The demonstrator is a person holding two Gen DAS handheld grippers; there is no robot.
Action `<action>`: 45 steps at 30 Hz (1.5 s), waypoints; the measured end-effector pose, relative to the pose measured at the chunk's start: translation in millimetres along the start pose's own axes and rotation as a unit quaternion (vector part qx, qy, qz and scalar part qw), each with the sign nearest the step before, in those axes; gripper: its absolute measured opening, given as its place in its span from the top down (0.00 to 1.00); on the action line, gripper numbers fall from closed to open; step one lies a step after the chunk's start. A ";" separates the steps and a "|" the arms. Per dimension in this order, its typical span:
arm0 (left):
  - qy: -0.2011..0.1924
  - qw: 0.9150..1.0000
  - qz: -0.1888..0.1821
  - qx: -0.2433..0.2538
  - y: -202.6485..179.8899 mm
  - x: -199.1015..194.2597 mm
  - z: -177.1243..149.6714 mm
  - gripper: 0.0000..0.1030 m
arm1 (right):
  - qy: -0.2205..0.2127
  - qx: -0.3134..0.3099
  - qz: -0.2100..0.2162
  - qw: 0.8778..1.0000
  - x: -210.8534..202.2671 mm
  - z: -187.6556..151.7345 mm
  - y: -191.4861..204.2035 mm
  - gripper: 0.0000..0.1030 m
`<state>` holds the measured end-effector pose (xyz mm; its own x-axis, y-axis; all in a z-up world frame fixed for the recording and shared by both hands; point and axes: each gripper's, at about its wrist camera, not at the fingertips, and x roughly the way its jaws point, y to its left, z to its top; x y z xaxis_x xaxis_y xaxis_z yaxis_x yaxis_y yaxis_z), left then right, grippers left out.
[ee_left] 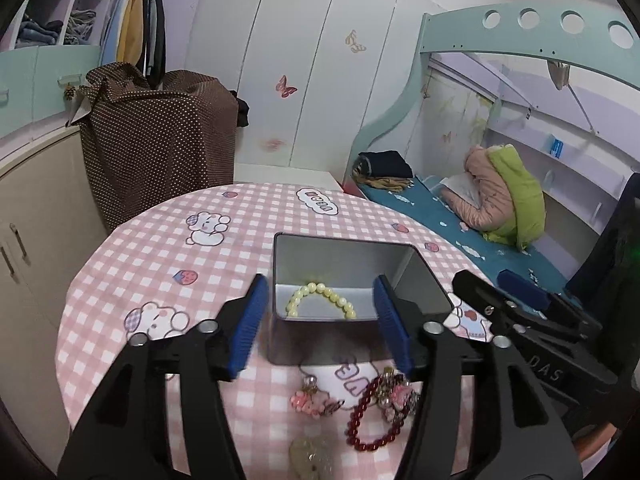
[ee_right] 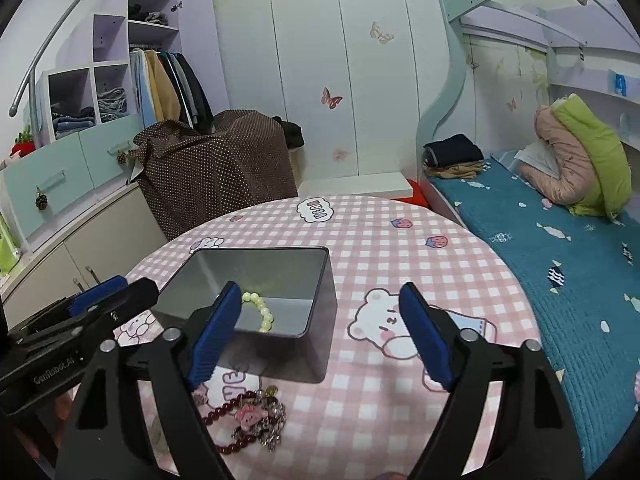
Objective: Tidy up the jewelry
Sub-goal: 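Move the left gripper to the green jade pendant and close on it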
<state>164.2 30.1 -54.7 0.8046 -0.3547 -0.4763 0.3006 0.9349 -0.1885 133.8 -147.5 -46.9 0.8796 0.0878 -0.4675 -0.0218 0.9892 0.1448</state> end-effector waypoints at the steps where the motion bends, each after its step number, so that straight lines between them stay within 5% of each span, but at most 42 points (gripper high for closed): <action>1: -0.004 1.000 0.004 0.003 -0.6 -5.6 -2.4 0.35 | -0.003 -0.001 -0.001 1.000 -4.0 -0.8 0.6 0.21; 8: -0.020 0.999 0.020 0.014 -2.2 -36.2 -12.1 0.25 | -0.016 0.000 -0.011 1.000 -25.9 -5.1 6.1 0.09; 11: -0.036 0.999 0.022 0.021 -3.9 -52.8 -16.1 0.16 | -0.019 -0.002 -0.011 1.000 -36.1 -8.8 7.9 0.08; 20: -0.041 0.998 0.038 0.026 -6.0 -75.0 -38.4 0.12 | -0.020 -0.009 -0.023 0.999 -55.6 -24.7 8.7 0.08; 45: 0.084 0.994 0.070 0.025 -2.8 -19.7 -90.4 0.13 | 0.065 -0.021 -0.047 0.997 -26.1 -69.7 2.3 0.07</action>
<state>101.2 33.7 -122.4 0.7452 -0.2139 -0.6316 0.2204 0.9729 -0.0695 77.7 -139.3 -95.2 0.8099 0.0060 -0.5866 0.0362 0.9975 0.0602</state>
